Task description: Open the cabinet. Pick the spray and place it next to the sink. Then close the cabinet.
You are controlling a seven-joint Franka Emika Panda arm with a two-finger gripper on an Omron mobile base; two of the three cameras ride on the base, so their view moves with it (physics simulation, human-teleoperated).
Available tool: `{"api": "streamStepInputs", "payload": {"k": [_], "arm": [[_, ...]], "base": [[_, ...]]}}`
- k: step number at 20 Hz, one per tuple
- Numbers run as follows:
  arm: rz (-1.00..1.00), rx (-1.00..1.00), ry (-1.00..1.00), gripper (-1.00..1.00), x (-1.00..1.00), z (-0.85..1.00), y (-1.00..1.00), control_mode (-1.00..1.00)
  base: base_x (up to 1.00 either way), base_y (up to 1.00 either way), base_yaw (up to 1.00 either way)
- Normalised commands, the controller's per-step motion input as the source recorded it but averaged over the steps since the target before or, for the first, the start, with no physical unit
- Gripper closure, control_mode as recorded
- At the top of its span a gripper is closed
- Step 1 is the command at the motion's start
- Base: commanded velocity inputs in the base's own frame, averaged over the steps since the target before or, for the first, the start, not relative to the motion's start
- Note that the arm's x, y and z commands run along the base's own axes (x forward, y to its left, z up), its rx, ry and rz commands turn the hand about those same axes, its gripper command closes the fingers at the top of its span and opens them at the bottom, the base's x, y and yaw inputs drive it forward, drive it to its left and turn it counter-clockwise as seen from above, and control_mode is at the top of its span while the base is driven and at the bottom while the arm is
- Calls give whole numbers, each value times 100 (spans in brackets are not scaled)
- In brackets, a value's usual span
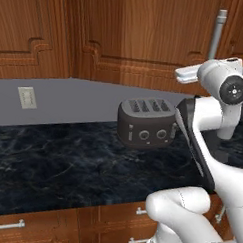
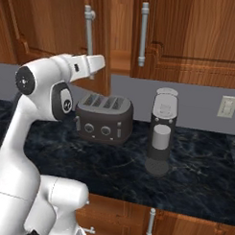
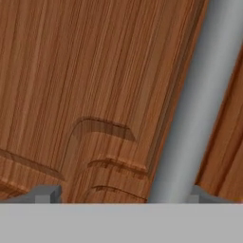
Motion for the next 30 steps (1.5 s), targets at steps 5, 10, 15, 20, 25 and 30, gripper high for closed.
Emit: {"api": "streamStepInputs", "payload": {"k": [5,10,15,20,25,30], "arm": [[7,0,2,-100,66,0,-21,-100],[4,0,6,-100,65,0,-2,-100],[5,0,9,-100,57,0,0,-100],[5,0,12,-100,56,0,0,-100],[5,0,4,-100,49,-9,0,-100],[3,0,0,-100,51,-29,0,-100]], "base": [[0,0,0],[0,0,0],[0,0,0],[0,0,0],[0,0,0],[0,0,0]]}}
